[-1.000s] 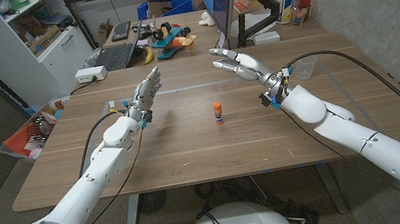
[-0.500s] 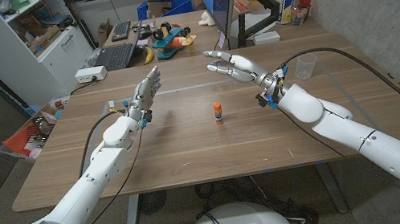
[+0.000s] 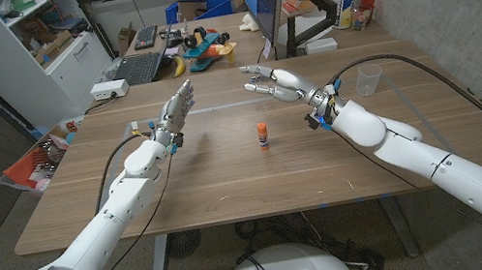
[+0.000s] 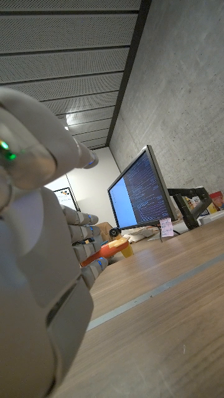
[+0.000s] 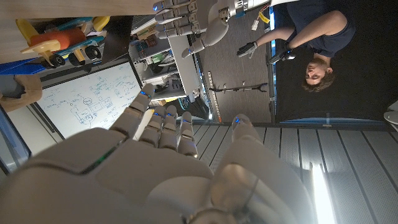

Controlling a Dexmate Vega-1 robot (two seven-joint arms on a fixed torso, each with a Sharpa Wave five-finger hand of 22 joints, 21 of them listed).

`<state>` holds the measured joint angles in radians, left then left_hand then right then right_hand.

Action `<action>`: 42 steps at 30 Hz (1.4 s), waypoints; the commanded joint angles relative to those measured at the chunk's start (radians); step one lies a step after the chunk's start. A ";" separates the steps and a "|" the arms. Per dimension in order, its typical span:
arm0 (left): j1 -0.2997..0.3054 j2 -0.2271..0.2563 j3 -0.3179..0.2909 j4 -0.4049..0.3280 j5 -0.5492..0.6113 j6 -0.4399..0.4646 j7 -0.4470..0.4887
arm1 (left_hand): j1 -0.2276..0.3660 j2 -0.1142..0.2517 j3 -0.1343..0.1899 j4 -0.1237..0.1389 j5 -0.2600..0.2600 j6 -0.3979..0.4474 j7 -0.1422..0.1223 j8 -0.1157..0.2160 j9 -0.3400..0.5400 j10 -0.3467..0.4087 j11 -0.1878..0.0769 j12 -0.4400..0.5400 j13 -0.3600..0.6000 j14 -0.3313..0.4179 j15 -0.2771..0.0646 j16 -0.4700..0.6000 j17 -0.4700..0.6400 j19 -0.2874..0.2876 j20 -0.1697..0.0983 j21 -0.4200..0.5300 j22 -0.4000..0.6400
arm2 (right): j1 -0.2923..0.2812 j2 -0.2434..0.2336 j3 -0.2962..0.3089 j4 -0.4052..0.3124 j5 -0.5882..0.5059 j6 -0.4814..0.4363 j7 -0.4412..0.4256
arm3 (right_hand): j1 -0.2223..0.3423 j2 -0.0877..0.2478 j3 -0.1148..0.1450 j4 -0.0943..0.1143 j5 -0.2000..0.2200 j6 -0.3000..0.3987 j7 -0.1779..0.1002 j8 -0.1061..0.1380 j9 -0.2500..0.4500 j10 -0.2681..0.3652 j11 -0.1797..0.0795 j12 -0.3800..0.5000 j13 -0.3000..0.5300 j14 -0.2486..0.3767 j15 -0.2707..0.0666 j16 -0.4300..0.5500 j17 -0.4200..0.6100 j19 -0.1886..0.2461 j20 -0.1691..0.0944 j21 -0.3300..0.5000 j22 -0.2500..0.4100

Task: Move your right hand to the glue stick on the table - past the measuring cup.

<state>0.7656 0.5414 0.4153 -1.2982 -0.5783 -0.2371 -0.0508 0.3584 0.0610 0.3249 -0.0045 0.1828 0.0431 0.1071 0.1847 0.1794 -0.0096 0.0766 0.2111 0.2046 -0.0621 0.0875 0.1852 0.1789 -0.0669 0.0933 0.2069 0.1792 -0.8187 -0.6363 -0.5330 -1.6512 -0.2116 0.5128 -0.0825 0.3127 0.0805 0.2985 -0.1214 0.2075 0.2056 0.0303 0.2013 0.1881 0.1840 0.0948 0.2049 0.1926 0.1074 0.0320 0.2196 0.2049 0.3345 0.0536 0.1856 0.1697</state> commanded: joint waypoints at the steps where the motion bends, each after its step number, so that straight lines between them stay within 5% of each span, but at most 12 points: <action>1: -0.002 0.001 0.004 -0.003 0.004 0.009 0.002 | -0.001 0.009 0.002 -0.006 -0.002 0.000 0.008 0.003 0.001 -0.004 0.008 0.002 0.000 0.002 0.010 0.004 0.006 0.003 0.005 0.000 0.002 | 0.014 -0.006 -0.017 -0.007 -0.035 -0.022 0.002 | 0.003 -0.012 0.001 -0.004 0.004 0.006 -0.003 -0.002 0.002 0.006 -0.003 0.002 0.004 0.008 -0.004 0.000 0.000 -0.002 -0.001 0.003 0.002; 42: -0.014 -0.011 0.005 0.021 0.003 0.001 0.000 | -0.006 0.016 0.003 -0.010 -0.003 0.001 0.006 0.003 0.001 -0.006 0.007 0.003 -0.001 0.001 0.011 0.004 0.006 0.002 0.008 -0.003 0.002 | 0.044 -0.004 -0.065 0.033 -0.166 -0.016 -0.067 | 0.008 -0.011 0.005 -0.009 0.008 0.017 -0.011 0.000 0.002 0.016 -0.007 0.003 0.004 0.016 -0.011 -0.004 -0.001 -0.007 0.001 0.003 0.002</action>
<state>0.7568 0.5347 0.4191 -1.2867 -0.5751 -0.2307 -0.0456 0.3505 0.0689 0.3252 -0.0098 0.1828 0.0429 0.1071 0.1847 0.1790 -0.0133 0.0802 0.2111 0.2048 -0.0620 0.0875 0.1852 0.1789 -0.0668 0.0932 0.2069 0.1789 -0.7727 -0.6358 -0.5888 -1.6149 -0.3432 0.4972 -0.1319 0.3179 0.0753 0.3026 -0.1255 0.2113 0.2164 0.0195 0.2013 0.1881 0.1913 0.0875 0.2049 0.1926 0.1164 0.0229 0.2197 0.2049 0.3347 0.0537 0.1856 0.1697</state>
